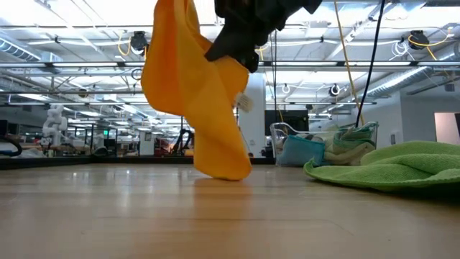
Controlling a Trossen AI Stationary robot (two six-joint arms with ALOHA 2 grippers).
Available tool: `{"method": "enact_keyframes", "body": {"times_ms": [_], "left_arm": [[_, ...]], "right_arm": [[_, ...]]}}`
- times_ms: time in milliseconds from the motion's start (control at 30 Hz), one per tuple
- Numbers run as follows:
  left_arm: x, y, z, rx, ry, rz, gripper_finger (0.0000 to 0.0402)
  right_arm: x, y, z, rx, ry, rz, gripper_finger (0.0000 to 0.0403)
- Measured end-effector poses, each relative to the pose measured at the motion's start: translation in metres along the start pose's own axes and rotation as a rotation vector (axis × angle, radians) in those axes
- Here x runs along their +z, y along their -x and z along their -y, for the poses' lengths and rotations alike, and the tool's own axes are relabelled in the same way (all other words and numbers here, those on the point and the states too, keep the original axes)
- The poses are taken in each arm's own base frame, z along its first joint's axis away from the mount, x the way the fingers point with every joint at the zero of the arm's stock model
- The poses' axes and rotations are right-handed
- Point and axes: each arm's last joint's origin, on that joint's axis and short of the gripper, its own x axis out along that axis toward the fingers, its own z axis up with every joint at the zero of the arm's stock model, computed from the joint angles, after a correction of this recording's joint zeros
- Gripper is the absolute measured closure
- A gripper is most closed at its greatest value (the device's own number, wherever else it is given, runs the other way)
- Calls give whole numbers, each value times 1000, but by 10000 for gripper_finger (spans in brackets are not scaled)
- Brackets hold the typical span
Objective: Fold microfiber towels
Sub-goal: Fold the yellow microfiber towel
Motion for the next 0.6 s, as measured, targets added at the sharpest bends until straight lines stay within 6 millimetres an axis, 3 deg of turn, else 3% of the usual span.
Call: {"method": "enact_keyframes", "body": {"times_ms": [367,600], "left_arm": [[-1,0,0,0,0,-7,394],[-1,0,0,0,1,-7,385]], "right_arm": [[1,0,-3,78,11,0,380],[1,1,-3,83,9,-1,388]]}}
